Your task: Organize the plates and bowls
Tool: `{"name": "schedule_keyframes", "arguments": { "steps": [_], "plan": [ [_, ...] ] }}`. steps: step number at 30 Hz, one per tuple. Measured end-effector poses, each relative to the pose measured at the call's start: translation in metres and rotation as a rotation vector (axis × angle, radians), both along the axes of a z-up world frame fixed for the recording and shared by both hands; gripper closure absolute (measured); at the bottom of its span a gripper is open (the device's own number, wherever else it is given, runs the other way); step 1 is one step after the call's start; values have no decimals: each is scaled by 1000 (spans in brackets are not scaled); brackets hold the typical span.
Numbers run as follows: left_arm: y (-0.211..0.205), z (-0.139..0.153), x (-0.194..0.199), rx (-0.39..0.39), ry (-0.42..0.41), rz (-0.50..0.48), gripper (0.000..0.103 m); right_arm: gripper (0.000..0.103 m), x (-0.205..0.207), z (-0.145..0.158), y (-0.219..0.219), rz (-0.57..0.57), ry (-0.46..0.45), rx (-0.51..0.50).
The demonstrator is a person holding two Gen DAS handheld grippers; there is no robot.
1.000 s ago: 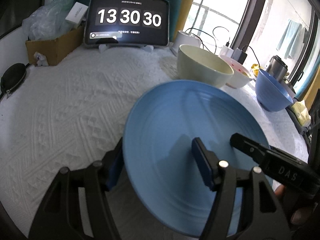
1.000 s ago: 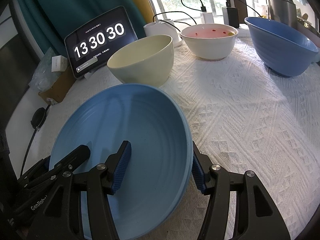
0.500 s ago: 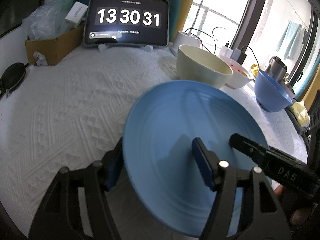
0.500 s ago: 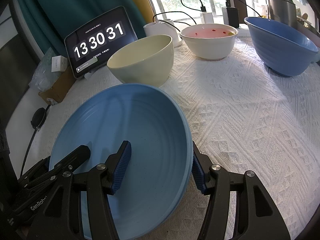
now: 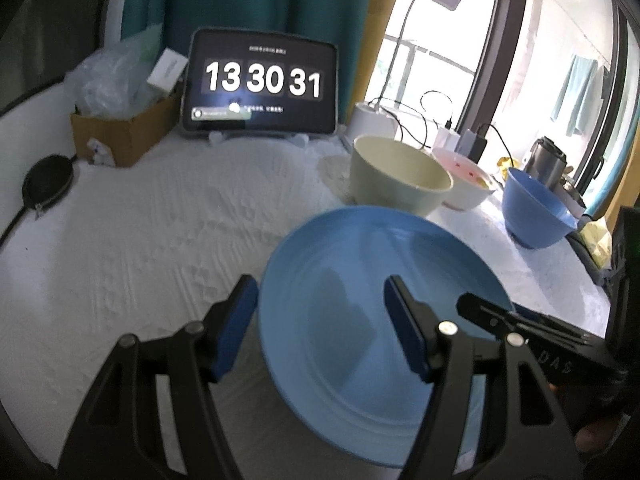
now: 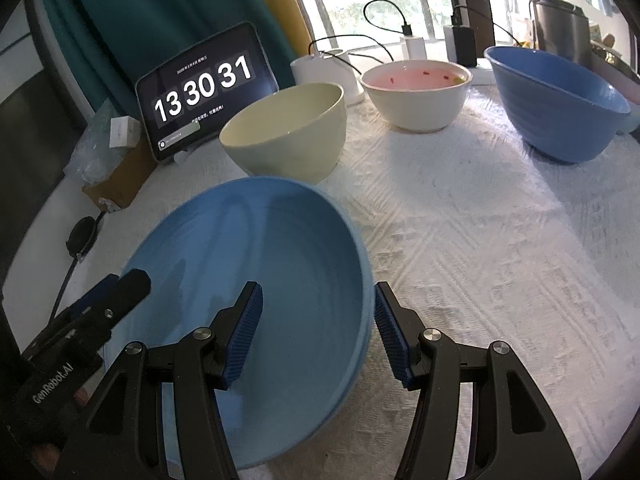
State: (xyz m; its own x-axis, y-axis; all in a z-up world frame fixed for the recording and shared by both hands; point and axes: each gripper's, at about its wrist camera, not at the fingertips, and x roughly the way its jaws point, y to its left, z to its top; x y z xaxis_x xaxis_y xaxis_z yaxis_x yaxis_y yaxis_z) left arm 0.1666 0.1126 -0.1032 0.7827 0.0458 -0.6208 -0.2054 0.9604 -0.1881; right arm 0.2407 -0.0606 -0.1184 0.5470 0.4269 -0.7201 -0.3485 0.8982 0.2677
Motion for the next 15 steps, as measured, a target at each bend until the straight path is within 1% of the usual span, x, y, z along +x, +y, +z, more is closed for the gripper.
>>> {"name": "schedule_keyframes", "arguments": {
  "steps": [5, 7, 9, 12, 15],
  "plan": [
    [-1, 3, 0, 18, -3, 23, 36, 43, 0, 4, -11, -15, -12, 11],
    [-2, 7, -4, 47, -27, 56, 36, 43, 0, 6, -15, -21, -13, 16],
    [-1, 11, -7, 51, -44, 79, 36, 43, -1, 7, -19, -26, -16, 21],
    [-4, 16, -8, 58, -65, 77, 36, 43, -1, 9, -23, -31, -22, 28],
    [-14, 19, -8, 72, -74, 50, 36, 43, -1, 10, -28, -34, -25, 36]
  ]
}}
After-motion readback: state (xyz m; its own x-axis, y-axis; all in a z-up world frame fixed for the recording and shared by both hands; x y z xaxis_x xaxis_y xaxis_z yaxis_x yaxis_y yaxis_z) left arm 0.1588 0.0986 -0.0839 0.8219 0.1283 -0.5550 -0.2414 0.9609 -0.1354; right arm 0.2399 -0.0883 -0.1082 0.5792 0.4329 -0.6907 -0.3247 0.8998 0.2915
